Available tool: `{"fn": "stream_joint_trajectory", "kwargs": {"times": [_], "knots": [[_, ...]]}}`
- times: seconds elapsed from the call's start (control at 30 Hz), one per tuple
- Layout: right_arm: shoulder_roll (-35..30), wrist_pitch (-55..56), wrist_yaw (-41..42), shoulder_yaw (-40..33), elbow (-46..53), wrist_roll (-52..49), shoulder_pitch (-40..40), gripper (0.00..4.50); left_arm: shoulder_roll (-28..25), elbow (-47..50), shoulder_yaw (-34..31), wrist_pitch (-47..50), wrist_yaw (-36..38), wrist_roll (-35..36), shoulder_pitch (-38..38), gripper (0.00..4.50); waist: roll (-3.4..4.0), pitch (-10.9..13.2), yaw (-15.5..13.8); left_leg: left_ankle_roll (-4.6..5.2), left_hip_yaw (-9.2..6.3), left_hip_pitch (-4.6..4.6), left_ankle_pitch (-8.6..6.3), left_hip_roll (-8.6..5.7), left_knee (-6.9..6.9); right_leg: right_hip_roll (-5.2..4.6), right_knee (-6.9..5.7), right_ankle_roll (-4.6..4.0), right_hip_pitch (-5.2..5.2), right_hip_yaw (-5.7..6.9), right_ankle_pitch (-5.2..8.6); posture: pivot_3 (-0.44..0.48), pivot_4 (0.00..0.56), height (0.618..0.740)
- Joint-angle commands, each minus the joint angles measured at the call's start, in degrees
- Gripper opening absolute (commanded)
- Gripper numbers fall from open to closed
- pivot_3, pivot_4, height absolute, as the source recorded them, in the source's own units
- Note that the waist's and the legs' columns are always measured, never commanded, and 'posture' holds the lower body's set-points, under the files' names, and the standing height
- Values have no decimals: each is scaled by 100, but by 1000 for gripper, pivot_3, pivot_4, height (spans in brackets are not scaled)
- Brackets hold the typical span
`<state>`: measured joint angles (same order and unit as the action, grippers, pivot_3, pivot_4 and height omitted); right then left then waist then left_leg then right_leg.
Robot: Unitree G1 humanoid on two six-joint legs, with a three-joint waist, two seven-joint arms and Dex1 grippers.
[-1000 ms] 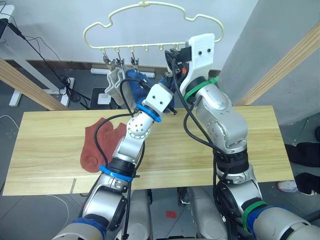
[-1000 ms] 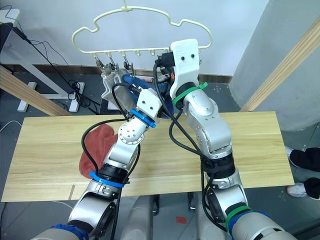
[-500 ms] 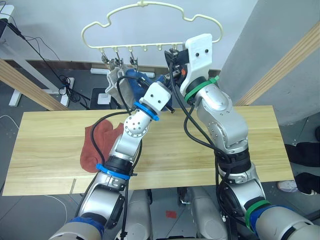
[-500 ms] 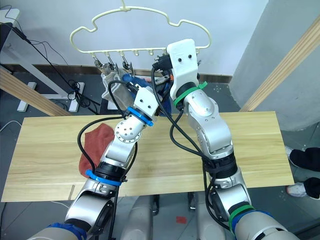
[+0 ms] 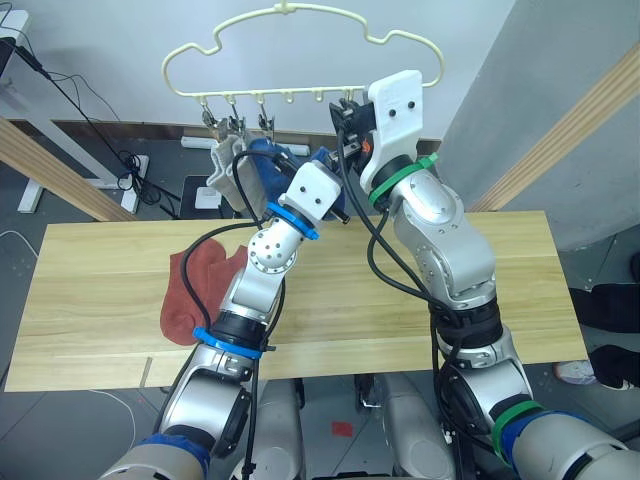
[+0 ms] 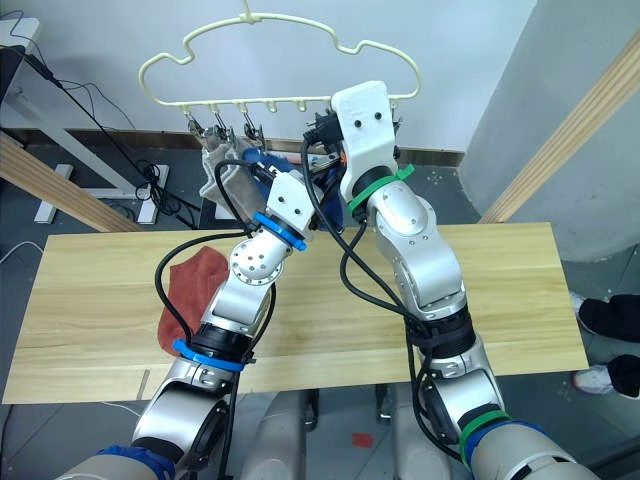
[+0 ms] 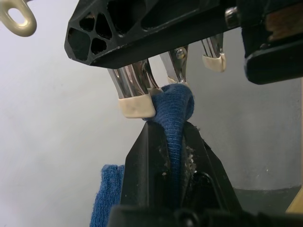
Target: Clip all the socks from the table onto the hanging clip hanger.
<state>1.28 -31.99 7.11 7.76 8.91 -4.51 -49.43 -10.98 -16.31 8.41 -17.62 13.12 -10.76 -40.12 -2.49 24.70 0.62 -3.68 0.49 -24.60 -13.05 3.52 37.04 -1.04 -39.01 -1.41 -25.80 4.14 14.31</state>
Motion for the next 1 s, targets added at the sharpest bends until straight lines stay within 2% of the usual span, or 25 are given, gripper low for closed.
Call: {"fn": "stream_joint_trajectory", "kwargs": {"times": [0.03,0.13,0.27,0.37,0.5,0.63,0.9,1.0], "knots": [[111,107,-85,-105,252,-49,30,1217,60,329,-43,-76,-51,60,-102,0,0,0,0,0,0,0,0,0,0,0,0,0,0,0,0,-78,406,740],[155,27,-59,-142,273,-119,30,2445,68,308,-53,-65,-61,59,-121,0,0,0,-9,0,-1,0,0,0,0,0,-1,0,0,1,0,-78,406,740],[233,-175,-4,-250,419,-344,47,3679,93,307,-54,-20,-69,61,-124,0,0,0,-11,0,0,0,0,-1,1,0,-1,0,0,0,0,-78,408,740],[288,-476,107,-391,747,-682,155,3679,113,307,-11,54,28,99,-124,0,0,0,-17,0,-2,-1,0,0,1,0,-1,-1,0,1,0,-77,409,740],[51,-924,365,-313,1369,-950,521,3679,207,408,-54,407,326,471,7,0,0,0,-29,0,-5,-4,0,-2,1,0,1,-1,0,2,-1,-82,411,740],[-78,-1300,472,-273,1697,-1189,734,3702,154,601,-16,796,625,632,127,1271,0,0,-19,1,-5,-6,1,-3,5,0,-1,-1,0,2,-1,-86,412,740],[-445,-1737,751,-334,2303,-1657,1058,3702,-170,1136,-110,1477,1276,1076,622,3370,0,0,1,2,-14,-5,2,-2,5,1,-4,-2,0,7,-1,-83,409,740],[-650,-1858,851,-431,2576,-1848,1217,3702,-366,1335,-202,1659,1509,1258,785,3370,0,0,0,2,-14,-6,2,-2,5,1,-2,-2,0,7,-1,-81,406,740]]}}
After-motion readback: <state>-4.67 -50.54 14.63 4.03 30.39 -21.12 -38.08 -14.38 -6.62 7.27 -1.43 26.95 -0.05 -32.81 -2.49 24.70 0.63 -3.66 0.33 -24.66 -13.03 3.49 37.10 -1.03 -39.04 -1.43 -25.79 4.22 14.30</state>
